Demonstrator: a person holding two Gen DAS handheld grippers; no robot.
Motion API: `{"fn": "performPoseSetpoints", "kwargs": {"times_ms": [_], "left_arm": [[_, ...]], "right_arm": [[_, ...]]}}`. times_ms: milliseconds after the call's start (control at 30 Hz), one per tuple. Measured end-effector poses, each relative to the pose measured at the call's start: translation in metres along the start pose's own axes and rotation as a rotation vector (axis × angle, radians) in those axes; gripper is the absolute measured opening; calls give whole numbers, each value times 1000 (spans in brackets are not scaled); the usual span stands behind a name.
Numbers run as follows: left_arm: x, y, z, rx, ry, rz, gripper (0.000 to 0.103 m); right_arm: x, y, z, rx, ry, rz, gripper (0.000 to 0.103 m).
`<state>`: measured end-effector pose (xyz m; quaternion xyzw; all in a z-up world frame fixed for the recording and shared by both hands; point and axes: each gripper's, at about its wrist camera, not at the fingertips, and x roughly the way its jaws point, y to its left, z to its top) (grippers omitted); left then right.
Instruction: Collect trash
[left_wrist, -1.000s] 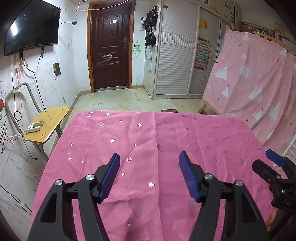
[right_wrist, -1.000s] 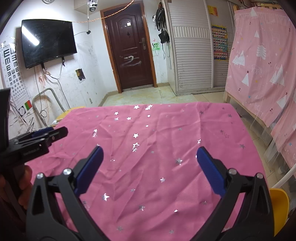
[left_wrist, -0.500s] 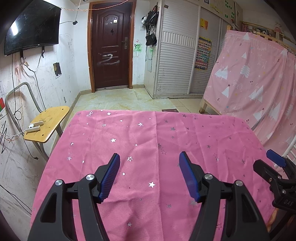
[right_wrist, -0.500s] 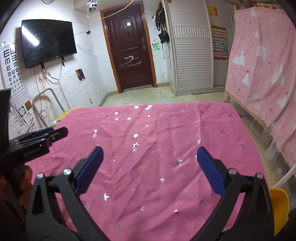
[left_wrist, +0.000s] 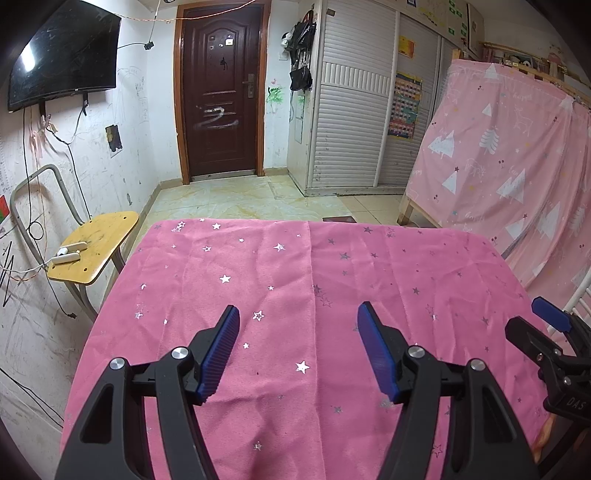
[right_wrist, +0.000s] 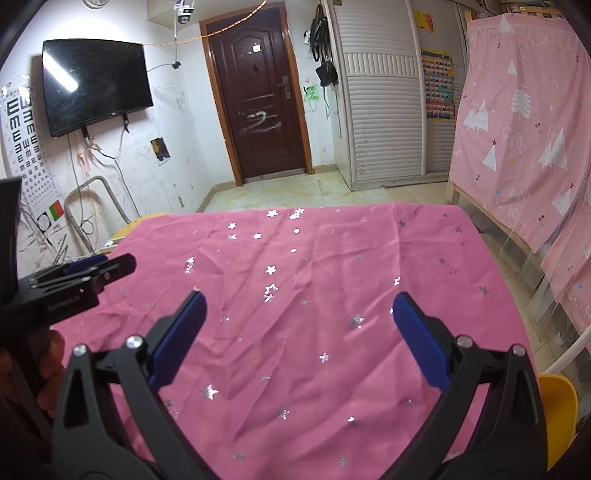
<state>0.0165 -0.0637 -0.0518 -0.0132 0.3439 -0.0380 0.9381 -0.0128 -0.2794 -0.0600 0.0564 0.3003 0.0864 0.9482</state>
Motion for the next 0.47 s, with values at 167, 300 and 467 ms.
{"fn": "performPoseSetpoints", "kwargs": {"times_ms": [167,300,467], "left_arm": [[0,0,1,1,1,-1,59],[1,-1,0,6,6,-3,59],[0,2,5,9,24,-14,59]], "right_arm": [[0,0,0,1,-1,1,97],[0,1,0,1,-1,0,97],[0,-4,-1,3,-1,-21,97]]}}
